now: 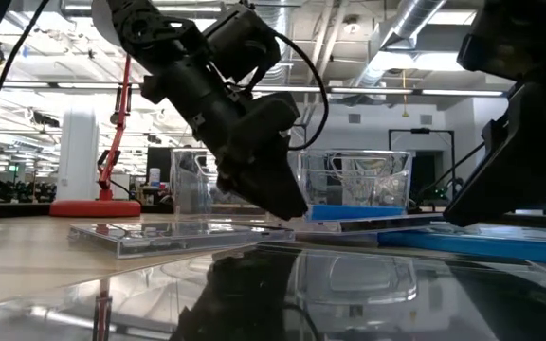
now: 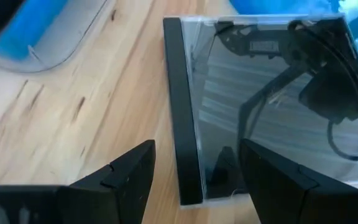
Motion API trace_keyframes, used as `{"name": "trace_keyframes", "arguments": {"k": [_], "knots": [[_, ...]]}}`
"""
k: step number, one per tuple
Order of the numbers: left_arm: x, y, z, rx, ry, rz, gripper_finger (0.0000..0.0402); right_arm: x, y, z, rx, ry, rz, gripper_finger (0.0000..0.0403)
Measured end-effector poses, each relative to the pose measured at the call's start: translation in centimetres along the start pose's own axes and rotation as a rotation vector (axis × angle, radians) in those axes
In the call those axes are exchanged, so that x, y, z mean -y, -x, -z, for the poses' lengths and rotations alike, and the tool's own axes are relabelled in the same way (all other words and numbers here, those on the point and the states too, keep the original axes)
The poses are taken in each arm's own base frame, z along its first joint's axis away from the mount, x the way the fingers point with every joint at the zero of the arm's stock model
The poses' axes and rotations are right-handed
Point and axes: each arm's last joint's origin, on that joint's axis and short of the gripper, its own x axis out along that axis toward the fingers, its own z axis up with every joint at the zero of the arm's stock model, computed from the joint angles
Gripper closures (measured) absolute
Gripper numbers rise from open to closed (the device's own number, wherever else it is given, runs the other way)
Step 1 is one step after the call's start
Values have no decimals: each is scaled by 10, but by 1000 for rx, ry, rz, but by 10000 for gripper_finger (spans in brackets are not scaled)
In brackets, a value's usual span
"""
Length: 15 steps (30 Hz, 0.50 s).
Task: Pick & place jewel cases by type
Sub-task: Put the top right black cd case into the left transparent bin
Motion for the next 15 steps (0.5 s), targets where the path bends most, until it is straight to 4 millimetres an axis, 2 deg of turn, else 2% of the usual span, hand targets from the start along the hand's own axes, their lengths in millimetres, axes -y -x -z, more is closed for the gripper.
{"name": "trace_keyframes", "arguments": {"k": [15], "knots": [[5,0,6,-51,7,36,175,1,-1,-1,0,-2,5,285]]}}
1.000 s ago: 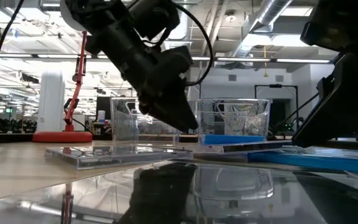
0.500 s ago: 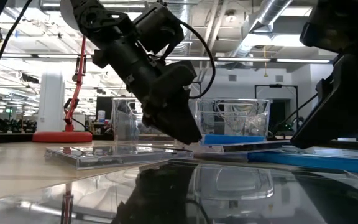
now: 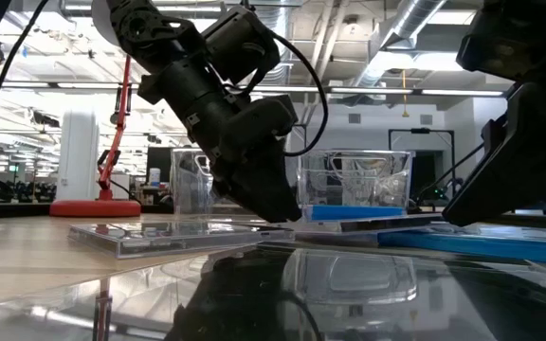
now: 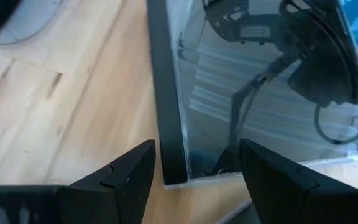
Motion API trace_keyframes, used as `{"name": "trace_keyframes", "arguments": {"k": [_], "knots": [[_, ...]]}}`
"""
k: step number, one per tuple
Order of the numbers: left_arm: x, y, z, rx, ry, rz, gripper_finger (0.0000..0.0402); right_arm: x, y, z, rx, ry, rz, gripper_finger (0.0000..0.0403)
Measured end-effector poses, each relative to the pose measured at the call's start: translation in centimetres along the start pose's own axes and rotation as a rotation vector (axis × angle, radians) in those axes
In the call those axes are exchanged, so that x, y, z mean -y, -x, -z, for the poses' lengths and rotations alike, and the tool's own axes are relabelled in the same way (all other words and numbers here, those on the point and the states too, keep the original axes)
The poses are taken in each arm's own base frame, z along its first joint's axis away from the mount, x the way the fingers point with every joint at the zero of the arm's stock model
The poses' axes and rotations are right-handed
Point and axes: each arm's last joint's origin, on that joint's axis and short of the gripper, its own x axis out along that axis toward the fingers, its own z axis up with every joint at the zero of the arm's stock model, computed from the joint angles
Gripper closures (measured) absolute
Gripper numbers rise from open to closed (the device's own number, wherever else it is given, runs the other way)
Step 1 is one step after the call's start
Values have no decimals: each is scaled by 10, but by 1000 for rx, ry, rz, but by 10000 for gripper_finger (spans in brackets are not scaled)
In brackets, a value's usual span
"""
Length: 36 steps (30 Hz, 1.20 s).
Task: Pick & place jewel cases by type
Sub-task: Put the top right black cd case into the left transparent bin
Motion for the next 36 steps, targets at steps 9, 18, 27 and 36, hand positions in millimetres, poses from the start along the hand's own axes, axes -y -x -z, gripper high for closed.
{"name": "trace_keyframes", "arguments": {"k": [9,18,27,36], "knots": [[9,0,3,-10,-17,27,175,0,0,0,0,1,1,285],[16,1,6,-29,-20,77,175,0,0,1,-17,-3,-4,285],[11,1,5,-13,87,27,175,5,-1,3,-73,-41,12,285],[10,1,6,-38,157,41,175,7,-5,-1,-67,-50,23,285]]}}
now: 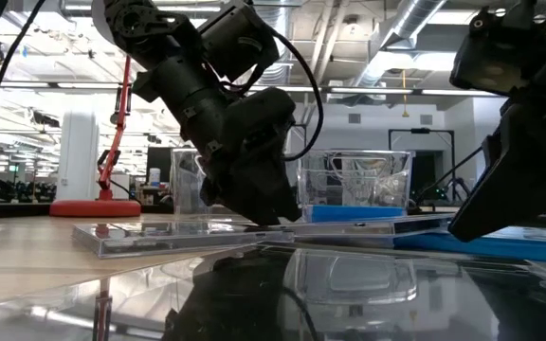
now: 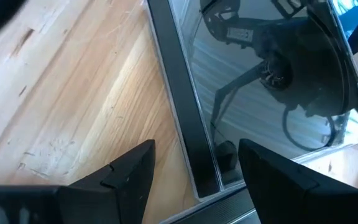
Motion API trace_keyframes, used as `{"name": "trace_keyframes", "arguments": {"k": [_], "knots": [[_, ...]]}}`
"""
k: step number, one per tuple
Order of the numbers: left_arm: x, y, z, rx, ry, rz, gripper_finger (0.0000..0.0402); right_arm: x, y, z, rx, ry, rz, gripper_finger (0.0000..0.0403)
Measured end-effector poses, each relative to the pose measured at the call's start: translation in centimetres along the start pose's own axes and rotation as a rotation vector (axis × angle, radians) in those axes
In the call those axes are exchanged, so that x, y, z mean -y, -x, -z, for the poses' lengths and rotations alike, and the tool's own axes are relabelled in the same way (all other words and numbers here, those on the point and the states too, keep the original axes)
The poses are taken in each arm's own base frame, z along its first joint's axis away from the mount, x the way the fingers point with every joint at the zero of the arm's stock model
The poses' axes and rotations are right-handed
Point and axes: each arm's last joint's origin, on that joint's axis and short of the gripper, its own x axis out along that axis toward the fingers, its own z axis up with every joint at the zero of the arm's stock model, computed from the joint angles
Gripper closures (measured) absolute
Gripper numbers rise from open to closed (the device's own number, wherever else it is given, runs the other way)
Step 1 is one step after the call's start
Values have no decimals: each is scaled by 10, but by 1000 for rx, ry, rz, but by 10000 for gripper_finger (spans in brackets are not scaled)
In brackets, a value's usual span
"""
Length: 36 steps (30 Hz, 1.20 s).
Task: Pick & place jewel cases by type
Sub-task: Put the top right black cd case into the left transparent bin
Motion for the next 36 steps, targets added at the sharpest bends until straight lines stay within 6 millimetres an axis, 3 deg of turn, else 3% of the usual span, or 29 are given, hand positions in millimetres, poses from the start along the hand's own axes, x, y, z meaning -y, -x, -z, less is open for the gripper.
{"name": "trace_keyframes", "arguments": {"k": [20,36], "knots": [[6,1,0,-41,-17,139,175,10,-3,1,-66,-12,62,285],[-3,0,-2,-14,25,23,175,5,10,13,-77,19,53,285]]}}
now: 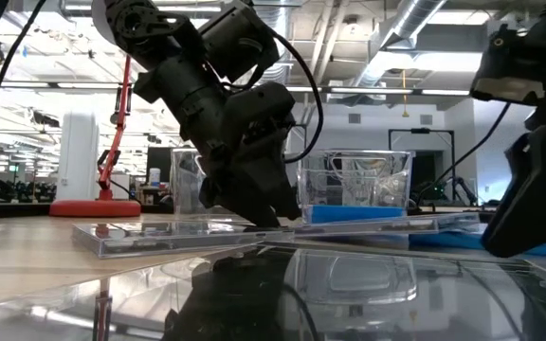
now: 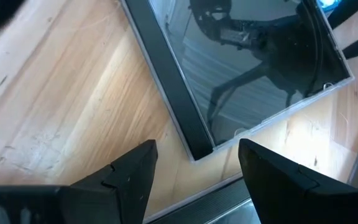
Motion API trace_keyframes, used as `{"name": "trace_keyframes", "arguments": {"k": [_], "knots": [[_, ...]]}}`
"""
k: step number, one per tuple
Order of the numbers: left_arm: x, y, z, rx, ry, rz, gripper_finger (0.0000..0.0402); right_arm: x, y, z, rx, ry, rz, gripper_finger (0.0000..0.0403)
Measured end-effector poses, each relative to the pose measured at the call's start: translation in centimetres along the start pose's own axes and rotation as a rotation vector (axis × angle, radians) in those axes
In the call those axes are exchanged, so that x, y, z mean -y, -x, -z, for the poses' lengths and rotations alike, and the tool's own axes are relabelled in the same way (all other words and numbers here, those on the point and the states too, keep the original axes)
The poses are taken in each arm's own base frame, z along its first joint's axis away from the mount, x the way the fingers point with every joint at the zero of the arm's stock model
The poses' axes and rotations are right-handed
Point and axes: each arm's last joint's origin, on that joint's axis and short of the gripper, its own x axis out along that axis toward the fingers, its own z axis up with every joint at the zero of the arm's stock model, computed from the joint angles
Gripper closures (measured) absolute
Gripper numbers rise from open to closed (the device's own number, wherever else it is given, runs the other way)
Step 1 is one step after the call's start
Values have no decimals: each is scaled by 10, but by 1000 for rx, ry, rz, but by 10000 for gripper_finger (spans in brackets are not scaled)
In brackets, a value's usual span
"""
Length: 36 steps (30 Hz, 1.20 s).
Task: Pick & place jewel cases by type
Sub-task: Put the top right black cd case into the left transparent bin
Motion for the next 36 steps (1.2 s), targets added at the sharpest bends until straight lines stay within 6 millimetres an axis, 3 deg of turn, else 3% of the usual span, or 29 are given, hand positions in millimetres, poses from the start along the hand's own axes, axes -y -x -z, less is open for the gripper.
{"name": "trace_keyframes", "arguments": {"k": [11,19,25,30,36], "knots": [[-2,0,-4,43,10,-32,175,25,28,1,35,-35,191,285],[-4,0,-6,55,15,-26,175,45,13,12,13,-54,276,285],[-10,-12,-6,61,25,11,175,58,6,13,12,-56,325,285],[-14,-30,-2,62,26,81,175,58,5,12,10,-35,318,285],[-14,-32,-3,70,21,120,175,55,4,12,15,-21,295,285]]}}
